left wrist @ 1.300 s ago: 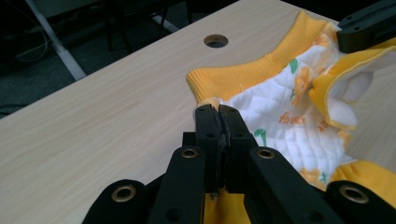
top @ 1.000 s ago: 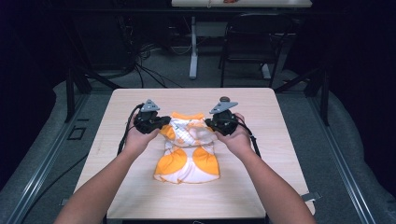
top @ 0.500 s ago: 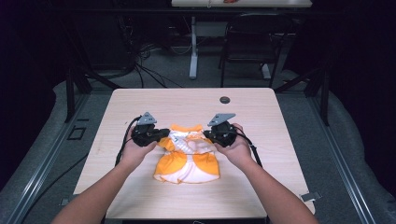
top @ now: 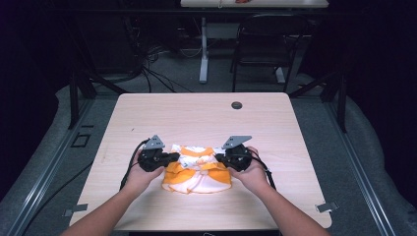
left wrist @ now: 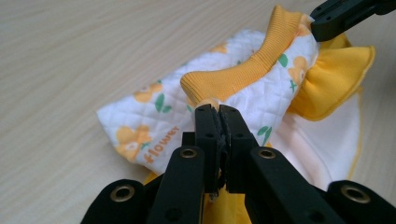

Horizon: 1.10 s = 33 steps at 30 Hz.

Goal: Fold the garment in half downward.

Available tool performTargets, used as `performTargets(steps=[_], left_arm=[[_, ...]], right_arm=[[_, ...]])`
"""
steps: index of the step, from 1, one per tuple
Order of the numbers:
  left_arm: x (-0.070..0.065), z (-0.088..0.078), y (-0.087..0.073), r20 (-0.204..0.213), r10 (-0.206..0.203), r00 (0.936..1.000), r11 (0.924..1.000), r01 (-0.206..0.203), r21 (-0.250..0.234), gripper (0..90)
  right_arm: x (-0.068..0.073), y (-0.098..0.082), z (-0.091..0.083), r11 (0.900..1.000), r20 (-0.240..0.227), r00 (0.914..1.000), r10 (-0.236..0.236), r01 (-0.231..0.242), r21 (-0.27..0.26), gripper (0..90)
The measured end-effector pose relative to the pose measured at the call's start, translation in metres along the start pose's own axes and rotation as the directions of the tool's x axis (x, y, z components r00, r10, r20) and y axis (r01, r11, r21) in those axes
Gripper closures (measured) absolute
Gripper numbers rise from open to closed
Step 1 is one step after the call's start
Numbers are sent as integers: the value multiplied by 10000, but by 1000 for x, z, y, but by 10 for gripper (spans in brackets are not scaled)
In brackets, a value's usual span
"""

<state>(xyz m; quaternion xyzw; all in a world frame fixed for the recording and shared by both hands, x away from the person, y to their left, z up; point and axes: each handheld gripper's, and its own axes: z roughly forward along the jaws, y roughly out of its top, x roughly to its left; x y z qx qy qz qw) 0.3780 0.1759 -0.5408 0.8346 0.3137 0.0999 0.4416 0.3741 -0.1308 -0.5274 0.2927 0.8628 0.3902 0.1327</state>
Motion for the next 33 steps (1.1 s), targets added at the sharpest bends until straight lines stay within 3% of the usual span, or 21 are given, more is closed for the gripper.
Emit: performTargets(steps=[8,11,15,17,22,27,33], left_arm=[[-7,-7,-14,253,-321,9992,9994,323,-83,801],[-5,-15,-8,300,-301,9991,9993,308,-230,753],[-1,-26,5,114,-214,9997,9983,219,-532,712],[2,-28,11,-51,-276,9996,9981,273,-555,709],[17,-11,16,-532,-462,9975,9988,454,-156,717],[28,8,11,-641,-890,9940,9958,902,154,727],[26,16,7,-254,-866,9959,9954,876,398,745]], right_arm=[[16,-14,-3,9997,-274,9995,-172,177,177,801],[15,-15,-8,9999,-283,9995,119,-120,-13,746],[11,-9,-18,9986,-355,9986,391,-403,-336,734],[7,-5,-20,9982,-169,9990,410,-417,-422,750],[-6,2,-12,9980,201,9981,575,-569,-292,814],[-15,6,4,9954,59,9954,956,-955,-56,820],[-15,4,16,9944,-324,9940,1047,-1043,163,813]])
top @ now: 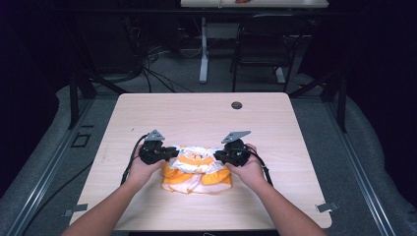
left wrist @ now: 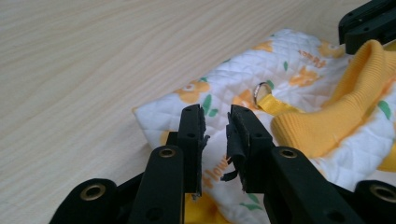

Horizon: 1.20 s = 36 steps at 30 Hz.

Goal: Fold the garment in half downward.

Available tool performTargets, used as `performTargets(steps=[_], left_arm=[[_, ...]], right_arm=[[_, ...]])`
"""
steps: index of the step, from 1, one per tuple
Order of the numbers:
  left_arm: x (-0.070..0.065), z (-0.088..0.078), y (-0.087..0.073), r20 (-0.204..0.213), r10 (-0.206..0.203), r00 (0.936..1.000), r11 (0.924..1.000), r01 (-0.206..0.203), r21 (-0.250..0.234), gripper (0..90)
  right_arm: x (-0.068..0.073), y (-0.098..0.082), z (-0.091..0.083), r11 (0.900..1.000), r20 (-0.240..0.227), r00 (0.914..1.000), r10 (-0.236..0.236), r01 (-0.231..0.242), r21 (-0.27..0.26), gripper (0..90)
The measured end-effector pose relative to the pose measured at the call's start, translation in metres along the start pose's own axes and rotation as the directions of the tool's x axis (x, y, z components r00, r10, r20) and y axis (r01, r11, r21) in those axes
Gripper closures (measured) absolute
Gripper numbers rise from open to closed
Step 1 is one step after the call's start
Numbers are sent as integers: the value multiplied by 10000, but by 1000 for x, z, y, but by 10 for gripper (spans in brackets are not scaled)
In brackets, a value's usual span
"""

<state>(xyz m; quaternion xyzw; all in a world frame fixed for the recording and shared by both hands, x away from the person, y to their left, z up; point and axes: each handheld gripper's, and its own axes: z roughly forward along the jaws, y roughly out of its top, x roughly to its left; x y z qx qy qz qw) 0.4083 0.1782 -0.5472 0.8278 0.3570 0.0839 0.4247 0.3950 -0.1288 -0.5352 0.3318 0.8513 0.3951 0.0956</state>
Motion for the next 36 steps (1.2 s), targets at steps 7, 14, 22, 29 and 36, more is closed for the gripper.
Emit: performTargets(steps=[7,14,22,29,36], left_arm=[[-16,-8,-8,722,195,9972,9998,-202,79,829],[-32,-22,-18,1223,569,9909,9983,-577,32,840],[-45,-26,-29,1492,910,9846,9950,-960,264,876],[-56,-33,-30,1698,929,9811,9944,-1000,340,856],[-54,-17,-52,1257,939,9876,9877,-1082,1126,860]], right_arm=[[11,-3,-3,9999,-1069,9942,-93,86,-71,854],[32,-15,-11,9969,-1520,9857,-724,762,191,862],[47,-31,-11,9941,-1557,9835,-921,998,423,868],[53,-39,-13,9935,-1529,9837,-946,1030,478,867],[59,-46,-8,9871,-1281,9840,-1236,1351,859,870]])
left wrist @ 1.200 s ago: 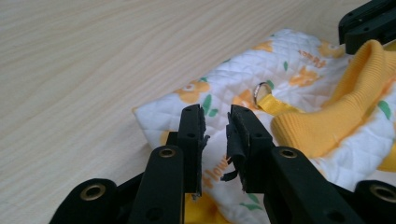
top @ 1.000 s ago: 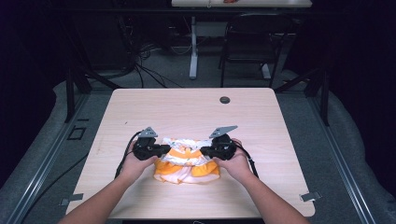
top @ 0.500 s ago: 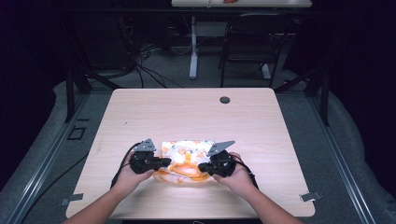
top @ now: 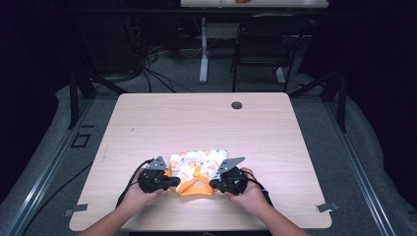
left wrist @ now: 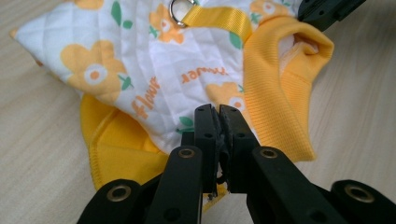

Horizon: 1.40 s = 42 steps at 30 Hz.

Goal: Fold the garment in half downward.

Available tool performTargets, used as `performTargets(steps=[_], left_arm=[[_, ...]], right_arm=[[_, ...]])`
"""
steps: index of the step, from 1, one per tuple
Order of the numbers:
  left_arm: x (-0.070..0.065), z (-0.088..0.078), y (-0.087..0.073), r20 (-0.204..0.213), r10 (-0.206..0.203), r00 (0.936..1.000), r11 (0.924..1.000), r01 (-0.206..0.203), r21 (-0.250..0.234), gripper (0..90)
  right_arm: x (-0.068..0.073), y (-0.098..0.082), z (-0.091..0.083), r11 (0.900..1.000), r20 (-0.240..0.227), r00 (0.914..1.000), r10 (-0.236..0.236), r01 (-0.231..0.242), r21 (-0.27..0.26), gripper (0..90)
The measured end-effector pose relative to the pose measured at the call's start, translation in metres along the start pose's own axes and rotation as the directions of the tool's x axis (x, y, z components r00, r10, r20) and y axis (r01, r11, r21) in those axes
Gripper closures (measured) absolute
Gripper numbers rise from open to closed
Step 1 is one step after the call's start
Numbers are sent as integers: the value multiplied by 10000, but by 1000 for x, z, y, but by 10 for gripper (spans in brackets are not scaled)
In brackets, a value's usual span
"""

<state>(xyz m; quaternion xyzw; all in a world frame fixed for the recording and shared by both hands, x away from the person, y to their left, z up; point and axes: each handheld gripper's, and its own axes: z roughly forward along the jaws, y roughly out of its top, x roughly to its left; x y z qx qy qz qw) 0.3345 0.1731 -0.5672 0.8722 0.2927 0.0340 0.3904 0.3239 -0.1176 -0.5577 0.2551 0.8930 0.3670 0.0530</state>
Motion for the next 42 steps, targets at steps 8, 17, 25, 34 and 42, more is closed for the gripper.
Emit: performTargets(steps=[8,17,25,34,42], left_arm=[[3,4,-3,-50,-194,9998,9993,192,-330,865],[4,5,-1,-95,-228,9997,9992,225,-339,869],[8,7,0,-114,-369,9993,9985,364,-413,871],[8,8,1,-183,-458,9988,9980,449,-453,871],[11,11,7,-303,-377,9988,9987,366,-361,873]], right_arm=[[-4,-7,5,9994,-54,9994,338,-337,57,882],[-7,-7,6,9987,-64,9987,515,-515,-16,883],[-10,-6,6,9982,-65,9982,603,-603,8,883],[-11,-5,6,9980,-25,9980,629,-629,12,883],[-12,-3,6,9983,84,9983,584,-585,55,882]])
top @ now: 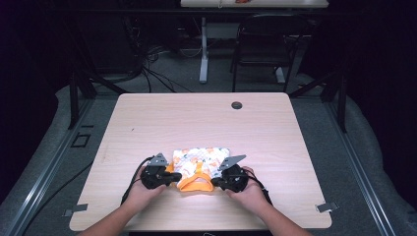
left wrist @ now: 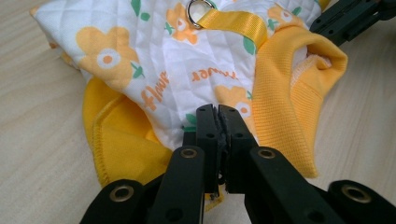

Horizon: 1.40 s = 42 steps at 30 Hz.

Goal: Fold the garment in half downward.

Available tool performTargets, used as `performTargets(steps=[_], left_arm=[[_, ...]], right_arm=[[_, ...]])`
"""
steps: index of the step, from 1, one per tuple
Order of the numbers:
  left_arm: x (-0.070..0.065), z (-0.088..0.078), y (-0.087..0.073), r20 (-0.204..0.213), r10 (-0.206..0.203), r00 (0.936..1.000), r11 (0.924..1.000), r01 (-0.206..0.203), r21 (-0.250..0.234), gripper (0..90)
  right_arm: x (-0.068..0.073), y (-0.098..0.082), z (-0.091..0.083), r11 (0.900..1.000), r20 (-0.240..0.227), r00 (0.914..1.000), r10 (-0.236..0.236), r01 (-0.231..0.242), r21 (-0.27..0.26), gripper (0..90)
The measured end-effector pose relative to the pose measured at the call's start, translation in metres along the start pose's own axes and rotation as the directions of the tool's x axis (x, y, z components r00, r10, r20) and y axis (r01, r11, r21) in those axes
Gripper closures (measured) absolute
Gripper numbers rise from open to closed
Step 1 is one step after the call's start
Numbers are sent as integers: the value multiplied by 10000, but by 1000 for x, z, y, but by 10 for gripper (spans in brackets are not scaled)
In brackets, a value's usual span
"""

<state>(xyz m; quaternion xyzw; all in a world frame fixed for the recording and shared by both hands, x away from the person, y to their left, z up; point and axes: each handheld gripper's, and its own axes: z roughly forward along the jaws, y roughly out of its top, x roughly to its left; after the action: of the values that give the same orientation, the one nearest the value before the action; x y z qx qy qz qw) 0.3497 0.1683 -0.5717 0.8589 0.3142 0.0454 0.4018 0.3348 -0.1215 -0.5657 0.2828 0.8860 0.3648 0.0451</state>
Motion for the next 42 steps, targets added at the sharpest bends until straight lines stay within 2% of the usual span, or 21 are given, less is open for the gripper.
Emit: performTargets(steps=[7,15,18,23,30,33,40,42], left_arm=[[3,5,6,-102,-32,9999,10000,32,39,873],[9,11,11,-116,-403,9991,9991,402,-122,876],[11,13,16,-239,-226,9995,9997,226,-15,875],[17,18,20,-311,-590,9978,9981,583,-217,877],[24,24,29,-685,-675,9954,9975,657,-279,878],[28,26,31,-722,-714,9948,9972,697,-269,881],[32,32,37,-1209,-626,9907,9977,590,-329,893],[34,33,39,-1285,-735,9890,9968,690,-391,895]], right_arm=[[-4,1,0,9999,99,9999,100,-100,11,883],[-12,4,-1,9998,224,9996,198,-200,64,883],[-15,6,0,9996,343,9991,265,-265,-3,883],[-21,9,1,9992,448,9982,401,-403,33,884],[-32,16,5,9985,683,9962,531,-536,53,885],[-36,17,7,9980,758,9951,635,-633,-57,886],[-49,23,12,9962,1036,9909,865,-845,-233,893],[-52,25,13,9961,1120,9899,871,-847,-263,896]])
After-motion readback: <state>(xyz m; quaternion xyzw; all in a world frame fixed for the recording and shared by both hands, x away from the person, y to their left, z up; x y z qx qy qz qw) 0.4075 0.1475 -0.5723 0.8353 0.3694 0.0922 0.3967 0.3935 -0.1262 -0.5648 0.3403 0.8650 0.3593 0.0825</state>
